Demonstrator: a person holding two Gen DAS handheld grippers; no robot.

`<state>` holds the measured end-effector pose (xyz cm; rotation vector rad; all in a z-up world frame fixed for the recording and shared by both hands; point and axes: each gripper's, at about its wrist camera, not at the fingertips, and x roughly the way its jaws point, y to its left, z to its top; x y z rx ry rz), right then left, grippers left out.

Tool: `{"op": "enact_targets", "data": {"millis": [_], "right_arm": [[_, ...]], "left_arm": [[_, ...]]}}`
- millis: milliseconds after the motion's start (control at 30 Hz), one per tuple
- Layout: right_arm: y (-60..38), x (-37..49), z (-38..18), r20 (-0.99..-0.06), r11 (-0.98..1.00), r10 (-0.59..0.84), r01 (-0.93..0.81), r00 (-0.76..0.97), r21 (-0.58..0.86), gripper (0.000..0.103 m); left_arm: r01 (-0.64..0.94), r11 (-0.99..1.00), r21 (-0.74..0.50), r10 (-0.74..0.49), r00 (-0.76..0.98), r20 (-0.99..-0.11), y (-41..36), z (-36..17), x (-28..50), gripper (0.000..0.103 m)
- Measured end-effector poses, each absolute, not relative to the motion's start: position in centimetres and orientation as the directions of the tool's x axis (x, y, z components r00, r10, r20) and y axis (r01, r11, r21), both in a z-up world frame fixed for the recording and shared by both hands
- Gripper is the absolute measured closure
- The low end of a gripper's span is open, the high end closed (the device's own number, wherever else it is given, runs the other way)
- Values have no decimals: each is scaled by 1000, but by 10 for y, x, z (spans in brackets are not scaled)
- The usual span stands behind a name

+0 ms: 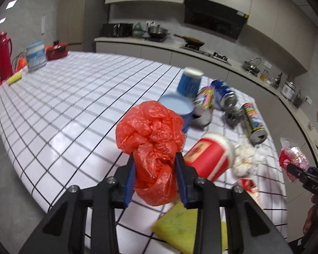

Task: Collect trash
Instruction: 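Carry both bags over the black bin and open both tools to drop them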

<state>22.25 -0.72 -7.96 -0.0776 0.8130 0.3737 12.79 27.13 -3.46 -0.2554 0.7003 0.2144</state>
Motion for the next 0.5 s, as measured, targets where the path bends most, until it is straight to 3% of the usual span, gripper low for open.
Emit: {"op": "enact_targets", "data": {"millis": [500], "right_arm": [[-68, 197, -58, -694, 975, 190, -214, 694, 52, 40]], "left_arm": [[-24, 982, -185, -94, 793, -602, 193, -9, 151, 67]]}}
